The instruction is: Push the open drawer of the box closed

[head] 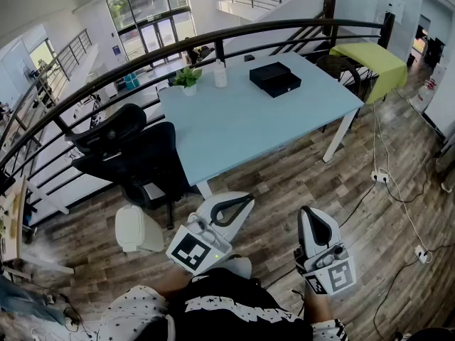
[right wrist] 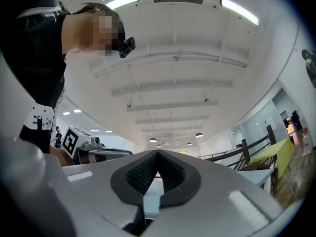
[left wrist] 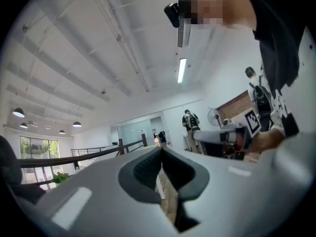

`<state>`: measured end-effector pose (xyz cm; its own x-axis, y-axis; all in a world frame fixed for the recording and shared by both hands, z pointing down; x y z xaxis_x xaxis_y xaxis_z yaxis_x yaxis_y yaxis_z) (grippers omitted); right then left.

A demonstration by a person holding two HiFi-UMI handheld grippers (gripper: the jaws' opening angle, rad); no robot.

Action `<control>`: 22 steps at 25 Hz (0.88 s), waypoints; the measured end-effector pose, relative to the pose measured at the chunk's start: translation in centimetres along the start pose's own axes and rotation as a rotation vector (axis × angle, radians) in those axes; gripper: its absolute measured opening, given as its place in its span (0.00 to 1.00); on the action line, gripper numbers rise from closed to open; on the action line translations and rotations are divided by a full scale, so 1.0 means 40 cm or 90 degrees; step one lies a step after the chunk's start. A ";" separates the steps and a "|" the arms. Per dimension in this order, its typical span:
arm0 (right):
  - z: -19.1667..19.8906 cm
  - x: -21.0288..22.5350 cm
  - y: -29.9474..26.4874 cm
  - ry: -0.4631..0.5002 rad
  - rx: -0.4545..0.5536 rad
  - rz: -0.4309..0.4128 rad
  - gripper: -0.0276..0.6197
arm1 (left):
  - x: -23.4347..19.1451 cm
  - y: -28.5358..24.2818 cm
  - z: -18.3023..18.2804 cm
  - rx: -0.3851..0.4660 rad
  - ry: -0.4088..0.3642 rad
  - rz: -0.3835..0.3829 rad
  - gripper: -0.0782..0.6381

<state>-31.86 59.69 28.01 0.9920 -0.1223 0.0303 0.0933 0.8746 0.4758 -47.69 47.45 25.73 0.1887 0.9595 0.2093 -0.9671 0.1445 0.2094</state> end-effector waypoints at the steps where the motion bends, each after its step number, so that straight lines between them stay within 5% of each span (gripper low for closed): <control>1: 0.004 0.002 -0.002 0.000 -0.001 0.000 0.04 | -0.001 0.001 0.002 -0.001 -0.002 0.001 0.11; 10: -0.004 0.005 -0.009 -0.075 0.063 0.000 0.04 | -0.012 0.024 -0.008 -0.016 0.002 -0.017 0.11; 22: -0.025 0.055 0.049 -0.037 0.037 0.029 0.04 | 0.026 -0.042 0.017 -0.011 0.025 0.036 0.11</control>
<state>-29.41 61.62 28.11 0.9885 -0.1108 0.1028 0.0411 0.8514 0.5229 -45.75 48.04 26.22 0.1267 0.9749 0.1829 -0.9789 0.0930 0.1820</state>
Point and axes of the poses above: the fingertips, and each gripper's own axes: y backward along the fingers, x to its right, z out of its underside, the point moved 7 cm from there along y, backward along the fingers, and after that the axes turned 11 degrees about x, right-handed, at the moved point
